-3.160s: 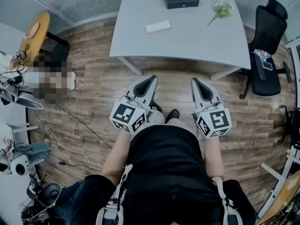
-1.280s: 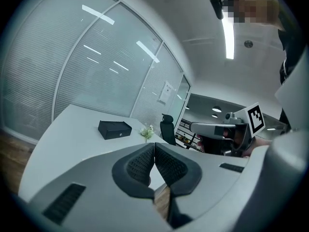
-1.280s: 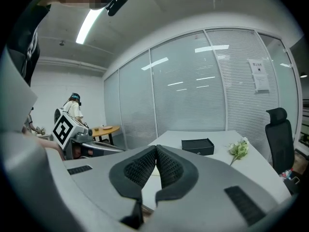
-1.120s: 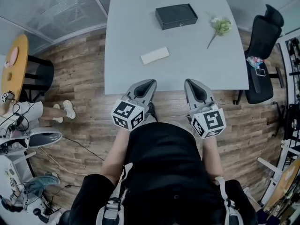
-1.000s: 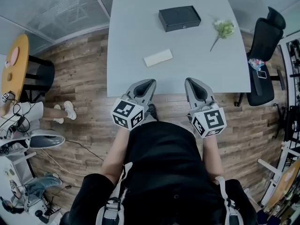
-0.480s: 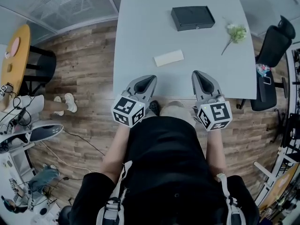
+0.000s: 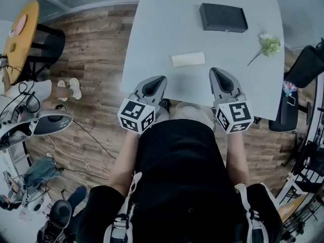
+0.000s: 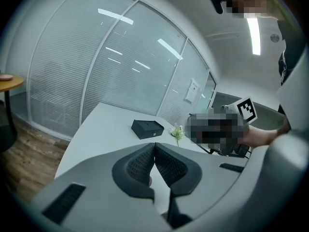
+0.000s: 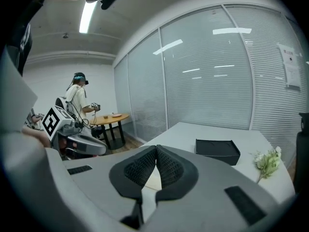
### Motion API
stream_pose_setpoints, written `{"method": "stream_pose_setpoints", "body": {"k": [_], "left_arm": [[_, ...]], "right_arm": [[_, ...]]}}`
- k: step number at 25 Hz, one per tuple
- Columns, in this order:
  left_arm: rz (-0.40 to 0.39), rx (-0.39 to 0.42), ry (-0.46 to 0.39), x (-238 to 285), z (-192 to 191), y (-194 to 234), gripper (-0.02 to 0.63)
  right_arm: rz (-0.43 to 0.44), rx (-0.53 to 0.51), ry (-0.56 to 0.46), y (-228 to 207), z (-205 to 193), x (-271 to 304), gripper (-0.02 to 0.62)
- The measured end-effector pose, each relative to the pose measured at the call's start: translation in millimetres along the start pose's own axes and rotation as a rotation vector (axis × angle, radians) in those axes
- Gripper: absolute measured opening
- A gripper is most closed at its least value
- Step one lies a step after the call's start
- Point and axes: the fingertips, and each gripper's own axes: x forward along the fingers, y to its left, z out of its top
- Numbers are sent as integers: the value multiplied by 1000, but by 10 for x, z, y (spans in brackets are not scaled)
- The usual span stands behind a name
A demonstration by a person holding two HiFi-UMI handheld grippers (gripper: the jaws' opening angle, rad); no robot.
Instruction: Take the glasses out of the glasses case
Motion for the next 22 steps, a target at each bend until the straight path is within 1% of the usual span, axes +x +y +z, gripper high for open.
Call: {"method": "stream_pose_setpoints", "body": {"k": [6, 9, 13, 18, 19, 20, 22], "left_arm": [[82, -6, 4, 234, 65, -98, 21], [129, -26, 8, 345, 53, -106, 21], [190, -49, 31, 484, -96, -201, 21], [245, -94, 58, 702, -244, -149, 21], [255, -104, 61, 738, -275, -156, 21], [265, -113, 64, 772, -305, -165, 21], [284, -129, 68, 843, -357, -165, 22]], "right_arm": [[104, -44, 22, -229, -14, 186, 18], [154, -53, 38, -325, -86, 288, 18], [216, -62, 53, -456, -250, 320, 18], [275, -82, 88, -596, -417, 544, 18], [287, -84, 94, -614, -441, 560, 25], [301, -85, 98, -629, -465, 571, 45], [325, -89, 106, -658, -515, 608, 48]]}}
